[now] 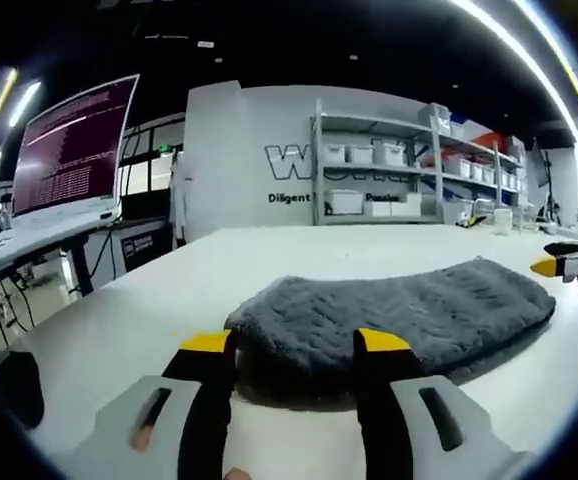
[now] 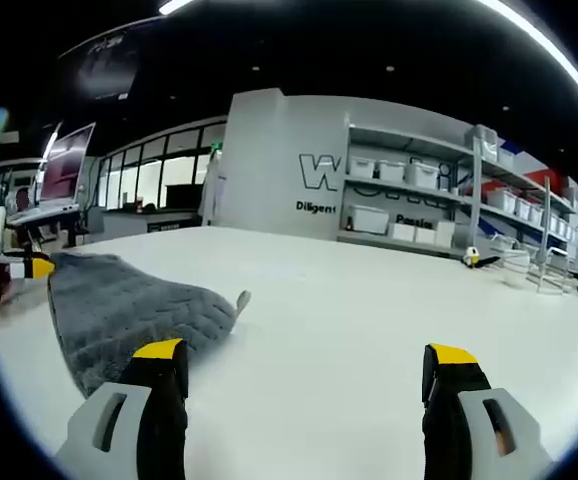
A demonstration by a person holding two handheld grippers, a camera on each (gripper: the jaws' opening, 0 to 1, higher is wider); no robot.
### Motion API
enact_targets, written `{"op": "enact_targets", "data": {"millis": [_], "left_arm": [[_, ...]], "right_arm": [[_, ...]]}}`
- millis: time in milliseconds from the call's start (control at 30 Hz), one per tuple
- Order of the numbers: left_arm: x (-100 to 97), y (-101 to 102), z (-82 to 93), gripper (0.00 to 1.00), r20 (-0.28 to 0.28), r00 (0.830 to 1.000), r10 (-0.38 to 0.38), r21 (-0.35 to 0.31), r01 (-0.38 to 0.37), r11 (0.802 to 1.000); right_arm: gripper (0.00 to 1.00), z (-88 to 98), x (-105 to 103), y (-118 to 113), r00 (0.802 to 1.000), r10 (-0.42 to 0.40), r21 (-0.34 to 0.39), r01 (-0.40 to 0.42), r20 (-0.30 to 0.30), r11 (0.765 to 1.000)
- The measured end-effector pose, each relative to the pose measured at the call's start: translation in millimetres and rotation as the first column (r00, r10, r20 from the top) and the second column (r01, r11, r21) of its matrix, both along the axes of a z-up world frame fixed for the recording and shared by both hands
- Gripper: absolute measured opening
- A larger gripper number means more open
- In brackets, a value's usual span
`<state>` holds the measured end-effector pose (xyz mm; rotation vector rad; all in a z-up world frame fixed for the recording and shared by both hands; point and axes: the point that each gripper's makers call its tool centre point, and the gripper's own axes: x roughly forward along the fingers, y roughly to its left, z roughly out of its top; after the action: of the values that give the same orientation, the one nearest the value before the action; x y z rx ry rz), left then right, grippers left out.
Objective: Open the folded towel by lifting each exposed corner and separating the folded layers until the towel lies flat within the target outline without major curled edges
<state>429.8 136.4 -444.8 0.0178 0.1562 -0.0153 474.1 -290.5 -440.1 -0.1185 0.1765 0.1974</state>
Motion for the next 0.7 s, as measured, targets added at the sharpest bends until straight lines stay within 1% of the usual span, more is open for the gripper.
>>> {"op": "enact_targets", "data": {"millis": [33,167,300,367,500,700], "left_arm": [[0.3,2,1.0,0.56,0.006,1.000,0.009,-0.001,-0.009,1.000],[1.5,4,5.5,0.79,0.029,0.999,0.026,-0.006,-0.026,1.000],[3.2,3,9.5,0.88,0.047,0.999,0.025,0.003,-0.025,1.000],[3.6,2,11.4,0.94,0.056,0.998,0.021,0.006,-0.021,1.000],[6.9,-7,15.3,0.99,0.073,0.997,-0.027,0.000,0.027,1.000],[12.1,-20,10.7,0.99,0.041,0.996,-0.079,0.043,0.077,0.996]], "right_arm": [[0.99,-0.2,-1,0,1.000,-0.001,-0.001,0.001,-0.001,1.000],[0.99,0.0,-3,1,1.000,0.001,-0.004,-0.001,-0.001,1.000],[0.99,-0.4,-5,2,1.000,0.001,-0.006,-0.001,-0.003,1.000],[0.99,-0.4,-6,2,1.000,0.001,-0.005,-0.001,-0.003,1.000],[0.99,-0.5,-7,3,1.000,0.002,-0.008,-0.002,-0.002,1.000],[0.99,-1.6,-12,4,1.000,0.000,-0.009,0.000,-0.001,1.000]]}}
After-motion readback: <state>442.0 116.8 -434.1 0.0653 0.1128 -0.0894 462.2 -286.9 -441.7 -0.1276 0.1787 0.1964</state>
